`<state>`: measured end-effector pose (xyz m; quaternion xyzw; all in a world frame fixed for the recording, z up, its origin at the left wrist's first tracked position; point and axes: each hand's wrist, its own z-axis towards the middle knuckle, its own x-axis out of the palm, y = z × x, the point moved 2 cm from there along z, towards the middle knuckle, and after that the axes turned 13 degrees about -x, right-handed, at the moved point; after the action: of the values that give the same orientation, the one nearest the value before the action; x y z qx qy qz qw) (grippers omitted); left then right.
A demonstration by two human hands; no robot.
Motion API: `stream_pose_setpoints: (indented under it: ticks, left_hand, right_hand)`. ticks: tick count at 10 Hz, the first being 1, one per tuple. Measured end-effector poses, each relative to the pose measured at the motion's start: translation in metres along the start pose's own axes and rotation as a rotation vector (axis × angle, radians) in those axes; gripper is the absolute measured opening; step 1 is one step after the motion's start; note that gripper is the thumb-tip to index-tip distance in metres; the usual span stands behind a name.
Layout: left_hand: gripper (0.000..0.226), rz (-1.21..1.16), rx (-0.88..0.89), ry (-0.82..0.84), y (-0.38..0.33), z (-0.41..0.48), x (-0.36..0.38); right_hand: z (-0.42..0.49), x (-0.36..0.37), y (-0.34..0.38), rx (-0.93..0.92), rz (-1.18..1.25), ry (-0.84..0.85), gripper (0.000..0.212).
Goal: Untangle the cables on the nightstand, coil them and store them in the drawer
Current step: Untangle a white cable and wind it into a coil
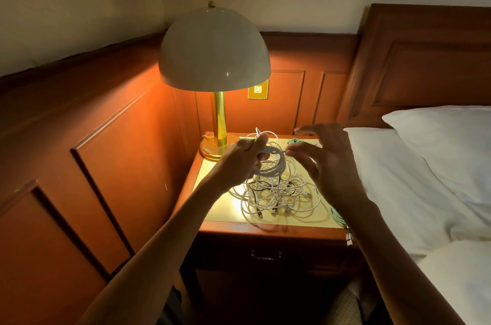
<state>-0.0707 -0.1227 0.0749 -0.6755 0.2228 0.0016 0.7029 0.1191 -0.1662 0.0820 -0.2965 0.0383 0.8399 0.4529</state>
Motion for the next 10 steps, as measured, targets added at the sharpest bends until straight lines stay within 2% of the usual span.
stream_pose_setpoints:
  ticks: [1, 2, 3, 4, 5, 6, 7, 9, 10]
  left_hand:
    - [0.048, -0.095, 0.02, 0.038, -0.014, -0.003, 0.007]
    - [0.048, -0.081, 0.032, -0.002, -0.018, 0.0, 0.009]
    - [0.049, -0.021, 0.062, -0.069, -0.014, 0.002, 0.006]
    - [0.049, 0.075, 0.073, -0.158, -0.014, 0.001, 0.008]
    - [0.052, 0.317, 0.024, -0.289, -0.015, -0.001, 0.008]
    - [0.049, 0.469, 0.101, -0.35, -0.011, -0.003, 0.008]
    - [0.045, 0.472, 0.329, -0.429, -0.007, -0.003, 0.006]
    - [0.043, 0.635, 0.44, -0.622, -0.002, 0.007, -0.001]
    - [0.047, 0.648, 0.45, -0.607, 0.005, 0.016, 0.0]
  right_hand:
    - [-0.006, 0.007, 0.009, 0.09, 0.052, -0.14, 0.014]
    - [-0.004, 0.008, 0.019, 0.313, 0.207, -0.226, 0.011]
    - [0.002, 0.01, 0.027, 0.652, 0.553, -0.252, 0.011]
    - [0.002, 0.015, 0.037, 1.047, 1.025, -0.288, 0.017]
    - [0.002, 0.022, 0.046, 1.396, 1.489, -0.386, 0.024]
    - [0.002, 0.032, 0.038, 1.615, 1.755, -0.423, 0.027]
    - [0.0, 0.034, 0.041, 1.578, 1.87, -0.198, 0.027]
    - [0.007, 0.033, 0.037, 1.493, 1.893, -0.129, 0.028]
    - [0.01, 0.037, 0.036, 1.275, 1.564, 0.003, 0.033]
